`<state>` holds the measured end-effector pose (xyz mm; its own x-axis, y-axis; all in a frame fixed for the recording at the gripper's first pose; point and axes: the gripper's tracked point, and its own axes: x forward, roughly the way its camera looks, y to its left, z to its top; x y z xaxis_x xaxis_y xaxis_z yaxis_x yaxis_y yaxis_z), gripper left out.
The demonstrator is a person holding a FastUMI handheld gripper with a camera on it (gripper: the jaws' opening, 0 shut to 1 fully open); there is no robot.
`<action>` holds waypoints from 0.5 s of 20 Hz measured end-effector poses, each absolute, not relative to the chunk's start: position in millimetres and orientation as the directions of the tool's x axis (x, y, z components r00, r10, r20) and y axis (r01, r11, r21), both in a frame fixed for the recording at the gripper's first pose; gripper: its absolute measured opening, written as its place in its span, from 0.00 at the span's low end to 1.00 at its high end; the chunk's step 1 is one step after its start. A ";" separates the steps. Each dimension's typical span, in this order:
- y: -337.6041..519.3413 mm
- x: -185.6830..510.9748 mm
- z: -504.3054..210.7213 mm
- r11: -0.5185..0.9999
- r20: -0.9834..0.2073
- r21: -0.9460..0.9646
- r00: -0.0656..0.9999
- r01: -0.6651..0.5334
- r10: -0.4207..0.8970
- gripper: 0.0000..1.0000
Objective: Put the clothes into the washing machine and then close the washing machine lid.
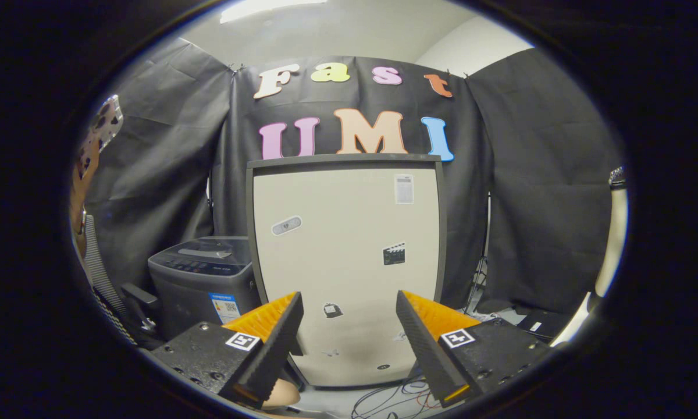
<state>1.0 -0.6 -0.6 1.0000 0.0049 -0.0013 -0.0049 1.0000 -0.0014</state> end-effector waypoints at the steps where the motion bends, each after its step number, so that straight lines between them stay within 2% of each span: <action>1: -0.6 0.8 -0.1 1.000 -0.001 -0.002 1.000 -0.005 0.005 0.97; 10: -1.3 1.9 -0.3 1.000 -0.003 0.002 1.000 -0.001 0.001 0.97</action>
